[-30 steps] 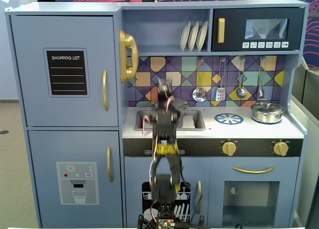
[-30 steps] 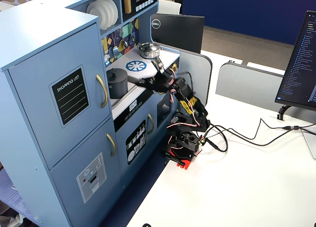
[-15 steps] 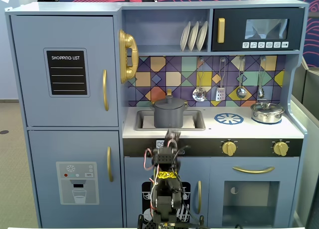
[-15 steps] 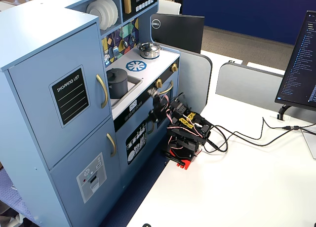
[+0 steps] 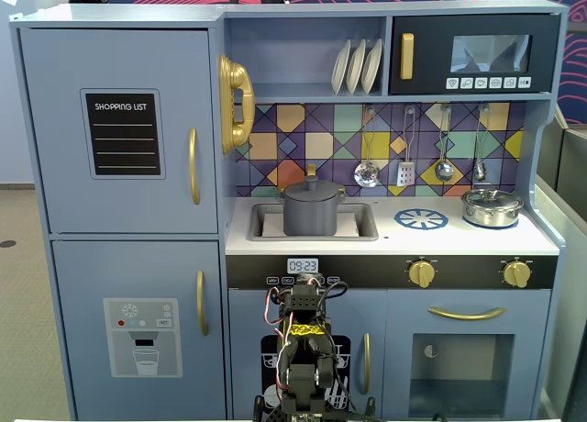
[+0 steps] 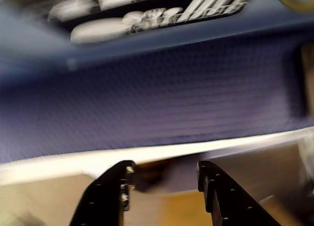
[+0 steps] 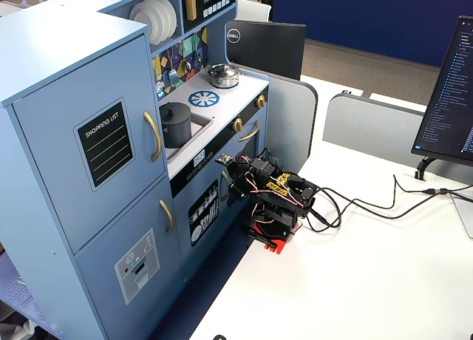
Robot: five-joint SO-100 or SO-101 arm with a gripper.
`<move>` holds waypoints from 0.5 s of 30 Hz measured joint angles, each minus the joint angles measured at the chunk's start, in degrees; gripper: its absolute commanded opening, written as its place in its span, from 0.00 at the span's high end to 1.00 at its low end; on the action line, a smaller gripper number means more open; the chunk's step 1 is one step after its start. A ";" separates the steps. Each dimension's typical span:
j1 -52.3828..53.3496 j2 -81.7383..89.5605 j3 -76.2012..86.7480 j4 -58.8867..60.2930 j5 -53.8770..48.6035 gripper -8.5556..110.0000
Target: Pick up the lid from the counter and put it on the gray recipient
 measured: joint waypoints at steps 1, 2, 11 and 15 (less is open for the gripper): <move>0.00 0.26 0.00 0.18 -1.41 0.84; 0.00 0.35 0.00 0.35 -1.76 0.84; 0.00 0.53 -1.23 0.53 3.96 0.83; 0.00 0.53 -1.23 0.53 3.96 0.83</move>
